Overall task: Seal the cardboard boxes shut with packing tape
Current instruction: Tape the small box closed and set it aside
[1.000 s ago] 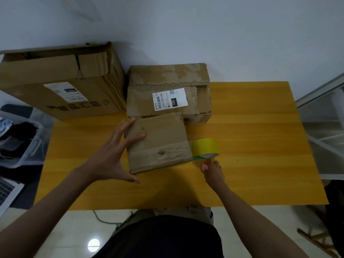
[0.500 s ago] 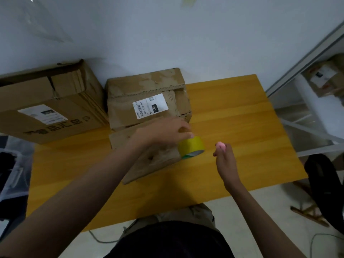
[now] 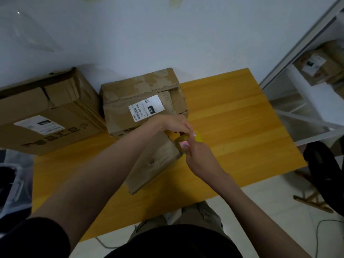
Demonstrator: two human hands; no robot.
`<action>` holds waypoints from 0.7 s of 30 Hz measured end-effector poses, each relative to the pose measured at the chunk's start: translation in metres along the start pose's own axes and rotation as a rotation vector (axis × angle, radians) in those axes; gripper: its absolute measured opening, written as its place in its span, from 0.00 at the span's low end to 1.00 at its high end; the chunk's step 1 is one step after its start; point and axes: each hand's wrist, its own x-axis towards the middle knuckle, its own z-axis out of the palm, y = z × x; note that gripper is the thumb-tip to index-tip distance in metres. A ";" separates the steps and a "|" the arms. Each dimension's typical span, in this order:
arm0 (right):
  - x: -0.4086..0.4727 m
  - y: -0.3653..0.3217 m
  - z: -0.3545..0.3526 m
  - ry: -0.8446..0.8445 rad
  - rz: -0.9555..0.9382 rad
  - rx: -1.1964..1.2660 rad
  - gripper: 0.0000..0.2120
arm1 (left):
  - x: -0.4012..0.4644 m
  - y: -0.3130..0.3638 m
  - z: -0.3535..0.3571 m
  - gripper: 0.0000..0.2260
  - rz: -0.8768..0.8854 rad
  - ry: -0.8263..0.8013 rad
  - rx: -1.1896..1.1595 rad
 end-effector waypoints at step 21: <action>0.035 -0.016 -0.003 -0.155 0.025 -0.362 0.12 | -0.016 -0.003 0.003 0.14 0.047 0.097 -0.098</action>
